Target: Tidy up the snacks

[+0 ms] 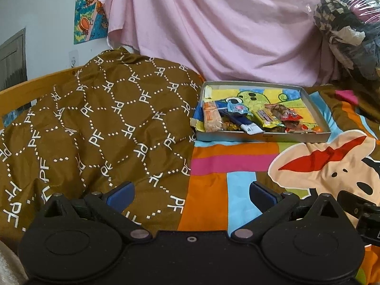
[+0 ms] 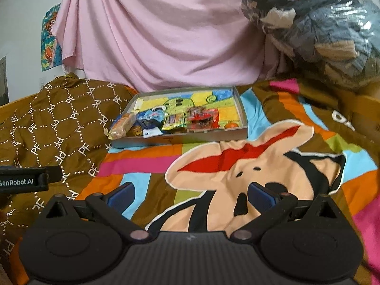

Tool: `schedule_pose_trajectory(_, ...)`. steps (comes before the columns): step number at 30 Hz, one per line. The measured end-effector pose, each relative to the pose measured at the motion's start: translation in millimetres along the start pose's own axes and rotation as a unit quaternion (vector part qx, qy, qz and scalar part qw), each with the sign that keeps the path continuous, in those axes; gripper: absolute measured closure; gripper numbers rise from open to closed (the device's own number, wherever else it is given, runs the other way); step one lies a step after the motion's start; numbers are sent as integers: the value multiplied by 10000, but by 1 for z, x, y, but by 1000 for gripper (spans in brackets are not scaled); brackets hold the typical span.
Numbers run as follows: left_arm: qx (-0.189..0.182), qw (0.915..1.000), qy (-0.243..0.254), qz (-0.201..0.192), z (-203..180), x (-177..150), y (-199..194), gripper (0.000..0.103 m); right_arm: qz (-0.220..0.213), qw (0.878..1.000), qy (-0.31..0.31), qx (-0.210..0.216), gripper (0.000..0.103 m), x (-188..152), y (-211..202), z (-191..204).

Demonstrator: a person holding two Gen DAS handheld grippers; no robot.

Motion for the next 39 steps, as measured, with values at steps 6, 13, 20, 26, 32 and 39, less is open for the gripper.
schedule_pose_trajectory(6, -98, 9997, 15, 206, -4, -6, 6, 1, 142, 9998, 146, -62, 0, -4, 5, -5)
schedule_pose_trajectory(13, -97, 9995, 68, 286, -6, -8, 9, 1, 153, 9997, 169, -82, 0, -5, 5, -7)
schedule_pose_trajectory(20, -102, 9995, 55, 310, -5, -9, 10, 1, 164, 9997, 152, -81, 0, -5, 5, -7)
schedule_pose_trajectory(26, -100, 9995, 55, 311, -5, -9, 10, 1, 167, 9997, 151, -81, 0, -5, 5, -7)
schedule_pose_trajectory(32, -101, 9994, 56, 313, -5, -9, 10, 1, 166, 9997, 152, -83, 0, -5, 5, -7)
schedule_pose_trajectory(39, -103, 9994, 61, 317, -6, -9, 10, 1, 171, 9997, 149, -81, 0, -5, 5, -7)
Point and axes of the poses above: each gripper's, at about its wrist camera, not at the fingertips, and y roughly the way its jaws point, z to its left, x to its top, the point moved 10 cm from there along y, roughly the way its jaws point, and after that the axes turned 15 degrees about y, right-handed, at the moved point
